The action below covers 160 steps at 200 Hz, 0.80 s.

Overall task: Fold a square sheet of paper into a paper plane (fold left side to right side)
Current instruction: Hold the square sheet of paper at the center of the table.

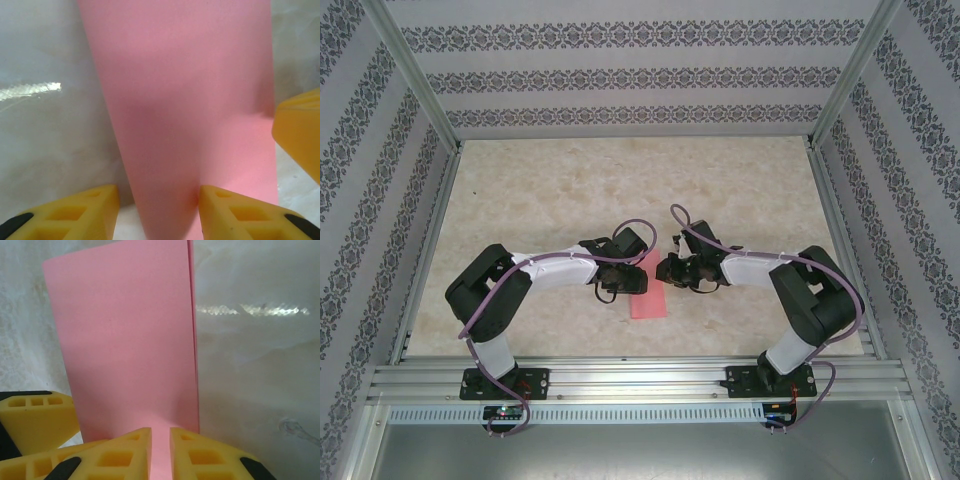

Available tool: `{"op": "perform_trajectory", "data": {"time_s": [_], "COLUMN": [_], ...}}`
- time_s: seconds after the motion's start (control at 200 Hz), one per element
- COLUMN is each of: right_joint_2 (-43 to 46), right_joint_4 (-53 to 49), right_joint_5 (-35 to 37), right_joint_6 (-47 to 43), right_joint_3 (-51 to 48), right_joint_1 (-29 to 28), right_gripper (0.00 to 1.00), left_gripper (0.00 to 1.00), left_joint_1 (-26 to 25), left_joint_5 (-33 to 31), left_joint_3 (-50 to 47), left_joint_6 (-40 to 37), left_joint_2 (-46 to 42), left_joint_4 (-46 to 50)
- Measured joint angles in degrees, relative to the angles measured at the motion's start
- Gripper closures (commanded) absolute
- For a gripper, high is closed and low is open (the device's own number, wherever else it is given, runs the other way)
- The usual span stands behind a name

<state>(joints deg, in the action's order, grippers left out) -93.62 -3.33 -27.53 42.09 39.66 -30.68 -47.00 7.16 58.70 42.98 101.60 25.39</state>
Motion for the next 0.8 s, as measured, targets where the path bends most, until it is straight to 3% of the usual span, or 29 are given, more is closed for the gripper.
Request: {"op": "perform_trajectory", "data": {"time_s": [0.315,0.575,0.699,0.799], "right_joint_2": [-1.8,-2.6,-2.7,-2.8], "right_joint_4": [-3.0,-4.2,-4.3,-4.2], "right_joint_5": [0.7,0.9,0.9,0.9], "right_joint_6": [-0.9,-1.9,-2.1,-2.2], "right_joint_3": [1.5,2.6,2.6,2.6], "right_joint_1": [-0.1,-0.1,-0.1,-0.1], "right_gripper": [0.83,0.83,0.83,0.83], "left_gripper": [0.52,0.43,0.42,0.47], "left_joint_1": [0.0,0.0,0.4,1.8], "left_joint_5": [0.0,-0.6,-0.8,1.5], "left_joint_3": [0.0,0.0,-0.2,-2.4], "left_joint_6": [0.0,-0.4,-0.5,-0.2], "left_joint_2": [0.0,-0.9,-4.6,-10.1], "left_joint_4": [0.0,0.3,1.2,-0.6]}}
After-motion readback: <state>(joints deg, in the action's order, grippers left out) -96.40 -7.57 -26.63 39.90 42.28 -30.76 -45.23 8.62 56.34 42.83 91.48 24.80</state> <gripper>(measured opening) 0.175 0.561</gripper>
